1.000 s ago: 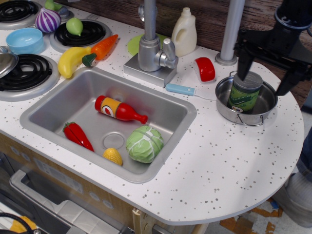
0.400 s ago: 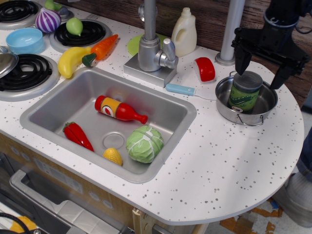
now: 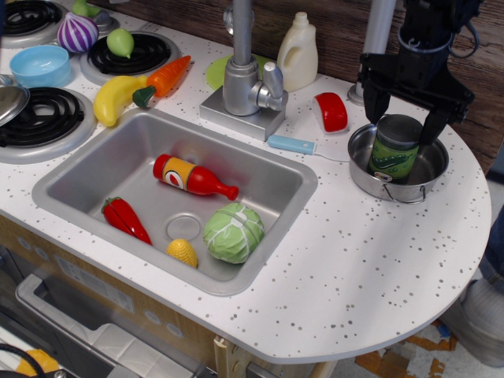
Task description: Take can out of pan
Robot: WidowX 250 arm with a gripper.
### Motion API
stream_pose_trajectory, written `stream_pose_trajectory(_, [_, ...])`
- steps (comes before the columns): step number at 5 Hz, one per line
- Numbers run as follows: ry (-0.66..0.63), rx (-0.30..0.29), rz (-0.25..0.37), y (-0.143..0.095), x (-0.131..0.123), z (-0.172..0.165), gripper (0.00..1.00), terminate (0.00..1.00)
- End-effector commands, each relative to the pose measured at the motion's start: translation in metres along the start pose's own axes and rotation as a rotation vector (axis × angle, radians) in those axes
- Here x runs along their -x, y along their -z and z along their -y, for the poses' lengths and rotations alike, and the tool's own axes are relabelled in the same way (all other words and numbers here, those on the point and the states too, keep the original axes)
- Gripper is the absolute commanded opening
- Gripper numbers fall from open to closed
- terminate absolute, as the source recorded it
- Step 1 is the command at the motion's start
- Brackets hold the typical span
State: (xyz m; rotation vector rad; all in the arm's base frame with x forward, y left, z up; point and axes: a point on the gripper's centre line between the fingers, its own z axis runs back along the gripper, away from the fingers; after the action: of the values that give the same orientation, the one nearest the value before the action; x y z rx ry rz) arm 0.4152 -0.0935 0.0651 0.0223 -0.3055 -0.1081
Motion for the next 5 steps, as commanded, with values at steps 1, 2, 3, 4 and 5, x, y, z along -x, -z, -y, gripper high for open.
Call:
stream_pose_trajectory(1, [-0.001,0.018,0.063,-0.004,-0.005,-0.004,1.00,0.00])
stream_pose_trajectory(2, [-0.002,0.029,0.072,0.000,-0.004,-0.004,1.00,0.00])
stream_pose_trajectory(3, [-0.009,0.043,0.074,0.006,-0.003,-0.006,1.00,0.00])
stream_pose_trajectory(4, [-0.015,0.037,0.050,-0.003,-0.007,-0.002,0.00,0.00])
stream_pose_trajectory(5, [-0.011,0.015,0.022,-0.023,-0.014,0.002,0.00,0.00])
